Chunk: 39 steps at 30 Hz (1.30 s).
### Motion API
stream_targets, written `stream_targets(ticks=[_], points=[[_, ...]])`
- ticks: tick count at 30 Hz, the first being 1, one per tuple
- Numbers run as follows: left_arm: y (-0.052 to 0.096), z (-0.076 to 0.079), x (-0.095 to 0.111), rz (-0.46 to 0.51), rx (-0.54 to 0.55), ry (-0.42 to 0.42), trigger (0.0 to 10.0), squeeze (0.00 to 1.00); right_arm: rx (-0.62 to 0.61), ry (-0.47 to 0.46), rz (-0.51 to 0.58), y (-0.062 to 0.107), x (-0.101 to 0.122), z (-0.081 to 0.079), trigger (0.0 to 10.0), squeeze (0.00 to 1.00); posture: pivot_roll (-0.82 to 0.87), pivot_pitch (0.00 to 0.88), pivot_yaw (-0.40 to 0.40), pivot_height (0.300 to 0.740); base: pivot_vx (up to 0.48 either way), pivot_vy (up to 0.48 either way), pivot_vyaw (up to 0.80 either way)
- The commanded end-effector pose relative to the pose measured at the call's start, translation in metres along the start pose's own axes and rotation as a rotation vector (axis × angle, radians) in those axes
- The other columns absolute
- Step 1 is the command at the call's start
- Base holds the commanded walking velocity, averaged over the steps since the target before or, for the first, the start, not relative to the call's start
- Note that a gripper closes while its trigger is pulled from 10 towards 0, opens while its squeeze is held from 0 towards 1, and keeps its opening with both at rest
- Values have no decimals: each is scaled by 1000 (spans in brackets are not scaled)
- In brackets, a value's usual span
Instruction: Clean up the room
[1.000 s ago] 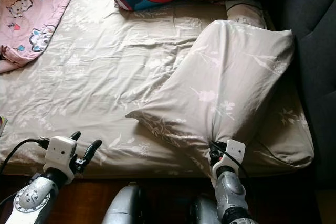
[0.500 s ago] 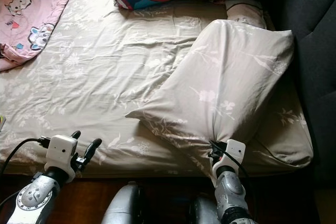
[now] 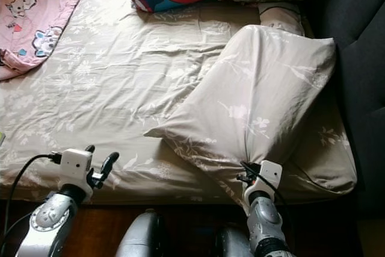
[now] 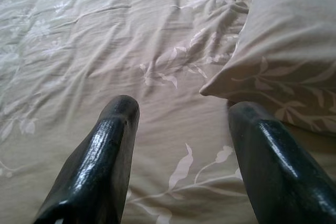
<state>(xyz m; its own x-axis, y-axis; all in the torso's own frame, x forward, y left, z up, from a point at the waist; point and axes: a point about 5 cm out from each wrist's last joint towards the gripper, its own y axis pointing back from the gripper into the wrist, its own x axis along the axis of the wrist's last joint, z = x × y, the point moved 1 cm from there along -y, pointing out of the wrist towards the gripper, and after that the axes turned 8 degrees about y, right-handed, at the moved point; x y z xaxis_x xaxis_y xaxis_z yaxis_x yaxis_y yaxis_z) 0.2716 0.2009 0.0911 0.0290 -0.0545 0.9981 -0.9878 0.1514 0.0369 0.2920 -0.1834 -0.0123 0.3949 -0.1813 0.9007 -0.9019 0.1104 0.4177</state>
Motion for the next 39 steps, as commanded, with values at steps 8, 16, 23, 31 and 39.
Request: stream_targets(ticks=[8,16,23,31,39], points=[[1,-6,-15,-30,43,35,10000,0,-14,-20,-138,14,-37,5,0,0,156,187,26,660,0,0,0],[-3,-6,-23,-41,57,62,10000,0,-34,-7,-130,12,-33,8,4157,0,136,169,18,660,0,0,0],[-3,-12,-35,-62,113,122,10000,0,-19,-11,-66,13,-27,10,10000,0,111,144,7,660,0,0,0],[4,-15,-55,-121,149,161,10000,0,-34,17,-101,20,-39,19,10000,0,95,131,2,680,0,0,0],[13,-16,-78,-194,186,219,10000,0,-19,20,-86,20,-39,19,10000,0,86,113,-3,735,0,0,0]])
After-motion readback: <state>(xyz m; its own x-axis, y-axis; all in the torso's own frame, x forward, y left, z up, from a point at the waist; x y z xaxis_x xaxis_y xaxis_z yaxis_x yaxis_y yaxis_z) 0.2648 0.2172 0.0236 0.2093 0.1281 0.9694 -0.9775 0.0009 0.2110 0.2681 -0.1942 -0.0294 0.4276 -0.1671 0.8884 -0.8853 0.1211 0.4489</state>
